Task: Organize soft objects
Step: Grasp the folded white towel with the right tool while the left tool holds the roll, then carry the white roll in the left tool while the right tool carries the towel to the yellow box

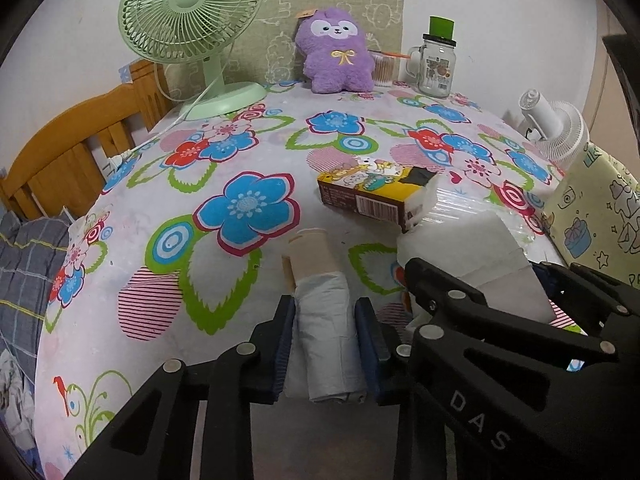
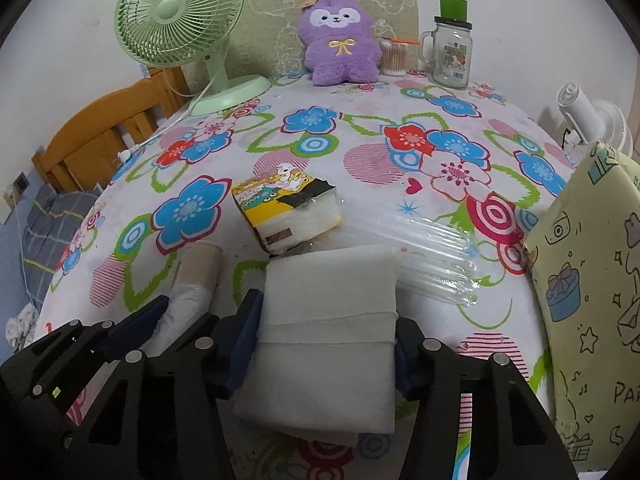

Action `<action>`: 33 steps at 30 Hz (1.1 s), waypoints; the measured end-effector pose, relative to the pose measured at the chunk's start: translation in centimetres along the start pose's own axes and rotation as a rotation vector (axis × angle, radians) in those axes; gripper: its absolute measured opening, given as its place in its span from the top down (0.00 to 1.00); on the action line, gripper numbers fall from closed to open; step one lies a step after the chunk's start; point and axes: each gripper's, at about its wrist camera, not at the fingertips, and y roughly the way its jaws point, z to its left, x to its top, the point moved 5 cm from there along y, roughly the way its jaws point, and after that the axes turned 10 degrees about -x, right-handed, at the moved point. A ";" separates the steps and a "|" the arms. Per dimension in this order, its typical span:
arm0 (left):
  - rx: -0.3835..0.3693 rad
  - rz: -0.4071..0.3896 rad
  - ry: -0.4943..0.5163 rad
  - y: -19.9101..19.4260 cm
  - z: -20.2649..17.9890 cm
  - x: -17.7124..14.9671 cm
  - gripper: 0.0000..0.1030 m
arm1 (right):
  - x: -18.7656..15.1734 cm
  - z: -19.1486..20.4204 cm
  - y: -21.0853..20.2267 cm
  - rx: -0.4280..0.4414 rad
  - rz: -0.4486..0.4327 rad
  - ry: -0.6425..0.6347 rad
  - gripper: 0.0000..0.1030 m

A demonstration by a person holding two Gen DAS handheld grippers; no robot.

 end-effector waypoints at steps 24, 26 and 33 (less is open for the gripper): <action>-0.001 -0.054 0.020 -3.3 -2.9 -0.4 0.74 | -0.7 -1.9 -4.9 -0.014 -0.085 0.007 0.52; -0.002 -0.064 0.023 -3.8 -3.2 -0.4 0.74 | -0.8 -2.1 -5.5 -0.017 -0.094 0.011 0.52; -0.006 -0.091 0.034 -5.2 -4.1 -0.4 0.74 | -1.0 -2.8 -7.2 -0.022 -0.124 0.017 0.52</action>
